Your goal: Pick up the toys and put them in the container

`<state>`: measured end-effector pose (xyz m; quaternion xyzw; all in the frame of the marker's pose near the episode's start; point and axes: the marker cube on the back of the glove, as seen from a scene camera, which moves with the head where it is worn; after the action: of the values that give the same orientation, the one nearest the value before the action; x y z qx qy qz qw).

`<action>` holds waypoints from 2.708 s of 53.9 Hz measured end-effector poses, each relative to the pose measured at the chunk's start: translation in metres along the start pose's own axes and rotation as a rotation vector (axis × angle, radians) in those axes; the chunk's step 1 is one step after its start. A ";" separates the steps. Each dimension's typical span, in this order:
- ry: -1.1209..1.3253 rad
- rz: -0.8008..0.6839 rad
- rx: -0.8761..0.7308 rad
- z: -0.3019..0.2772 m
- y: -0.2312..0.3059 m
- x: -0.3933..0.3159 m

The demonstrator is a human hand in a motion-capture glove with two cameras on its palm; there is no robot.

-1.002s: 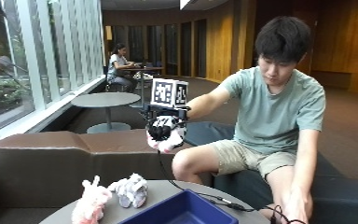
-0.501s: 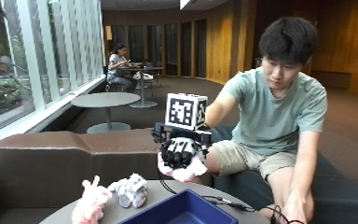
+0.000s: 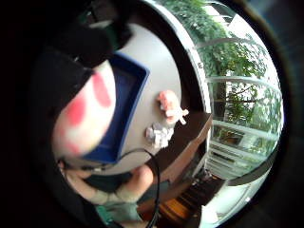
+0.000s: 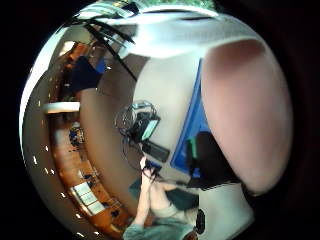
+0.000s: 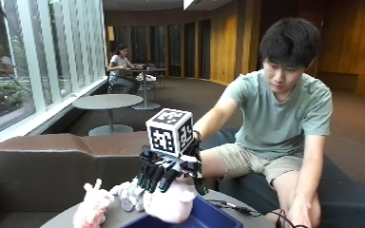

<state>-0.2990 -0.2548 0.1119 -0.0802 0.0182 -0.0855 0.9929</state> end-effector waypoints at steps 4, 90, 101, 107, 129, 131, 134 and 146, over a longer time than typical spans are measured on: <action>-0.009 -0.010 -0.030 -0.002 0.007 0.008; -0.192 0.378 -0.090 0.305 0.140 0.289; -0.192 0.361 -0.137 0.266 0.152 0.292; -0.208 0.357 -0.101 0.213 0.159 0.300; -0.132 0.254 0.146 -0.059 0.148 0.249; -0.116 0.255 0.160 -0.077 0.145 0.239; -0.089 0.251 0.176 -0.095 0.138 0.223; -0.032 0.173 0.189 -0.113 0.094 0.154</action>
<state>-0.1376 -0.2072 -0.0182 0.0143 0.0010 0.0004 0.9999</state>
